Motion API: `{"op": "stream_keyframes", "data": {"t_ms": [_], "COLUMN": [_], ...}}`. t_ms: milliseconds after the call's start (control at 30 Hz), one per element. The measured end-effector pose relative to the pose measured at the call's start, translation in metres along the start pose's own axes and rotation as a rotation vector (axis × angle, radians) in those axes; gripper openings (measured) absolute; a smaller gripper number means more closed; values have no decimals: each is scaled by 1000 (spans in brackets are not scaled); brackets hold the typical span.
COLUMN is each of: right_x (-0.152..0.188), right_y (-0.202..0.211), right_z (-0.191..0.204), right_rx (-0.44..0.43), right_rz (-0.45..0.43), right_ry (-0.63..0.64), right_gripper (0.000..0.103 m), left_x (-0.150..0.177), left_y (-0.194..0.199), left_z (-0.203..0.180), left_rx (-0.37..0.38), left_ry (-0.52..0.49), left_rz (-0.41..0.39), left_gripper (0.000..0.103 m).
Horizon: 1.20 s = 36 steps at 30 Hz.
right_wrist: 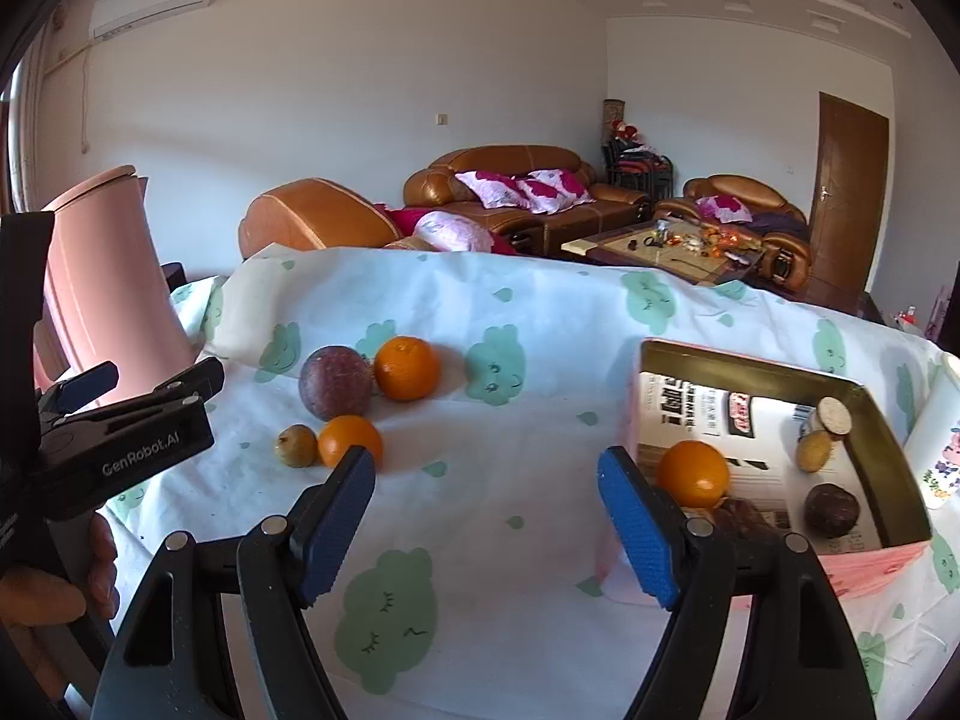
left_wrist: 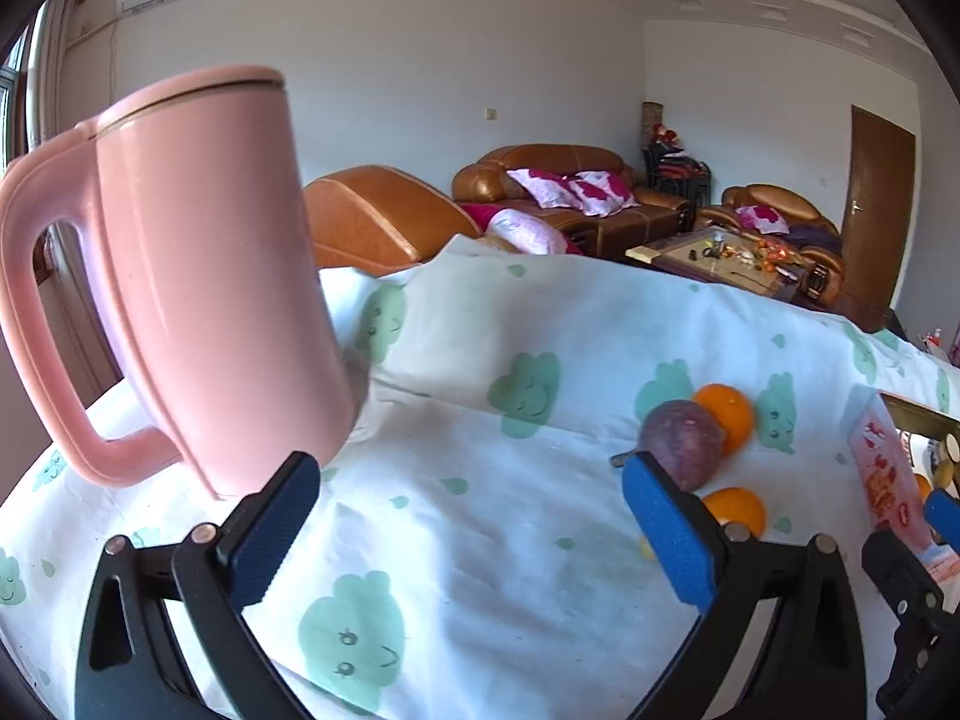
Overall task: Organize fruits
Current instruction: 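Grasp an orange with the right tool while the left tool approaches the small brown fruit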
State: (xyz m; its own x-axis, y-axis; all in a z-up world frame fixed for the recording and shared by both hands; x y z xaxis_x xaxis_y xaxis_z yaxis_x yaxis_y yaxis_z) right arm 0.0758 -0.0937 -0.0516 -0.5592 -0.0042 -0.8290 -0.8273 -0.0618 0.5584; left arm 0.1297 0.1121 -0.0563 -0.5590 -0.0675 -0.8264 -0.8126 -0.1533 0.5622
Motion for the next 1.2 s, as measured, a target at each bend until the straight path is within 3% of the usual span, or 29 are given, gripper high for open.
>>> {"op": "stream_keyframes", "data": {"t_ms": [133, 433, 667, 767, 833, 967, 1133, 1200], "right_x": [3, 1, 13, 12, 12, 10, 10, 10], "right_y": [-17, -58, -85, -80, -76, -66, -39, -23], "right_z": [18, 52, 61, 58, 57, 51, 36, 27], "right_rx": [-61, -112, -185, -215, -218, -203, -174, -169], "right_rz": [63, 163, 294, 283, 279, 243, 183, 154], "right_ry": [-3, 21, -27, -50, -47, -47, -16, -15], "right_gripper": [78, 76, 55, 39, 39, 39, 39, 39], "left_x": [1, 4, 3, 5, 5, 7, 12, 17], "left_y": [-12, -16, -16, -18, -19, -17, -9, -6], "left_z": [23, 20, 20, 19, 16, 3, -32, -50], "left_rx": [-51, -30, -2, 6, 17, 70, 244, 304], "left_ry": [23, -3, 14, 17, 8, -18, -70, -119], "left_rz": [30, 57, 74, 81, 77, 69, 84, 98], "left_gripper": [103, 103, 103, 103, 103, 103, 101, 93]}}
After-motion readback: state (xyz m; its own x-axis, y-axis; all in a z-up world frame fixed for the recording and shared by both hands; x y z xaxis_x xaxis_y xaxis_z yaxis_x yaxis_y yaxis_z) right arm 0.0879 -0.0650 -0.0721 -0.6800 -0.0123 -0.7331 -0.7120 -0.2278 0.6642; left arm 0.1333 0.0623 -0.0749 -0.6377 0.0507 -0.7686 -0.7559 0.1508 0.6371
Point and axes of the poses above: each gripper's, at about its wrist camera, not at the fingertips, and y roughly against the way its jaws point, z to its left, x to its underside, the point moved 9 cm from there along -y, roughly the way its jaws point, and after that the axes turned 1 degree about -x, right-handed, at the moved point
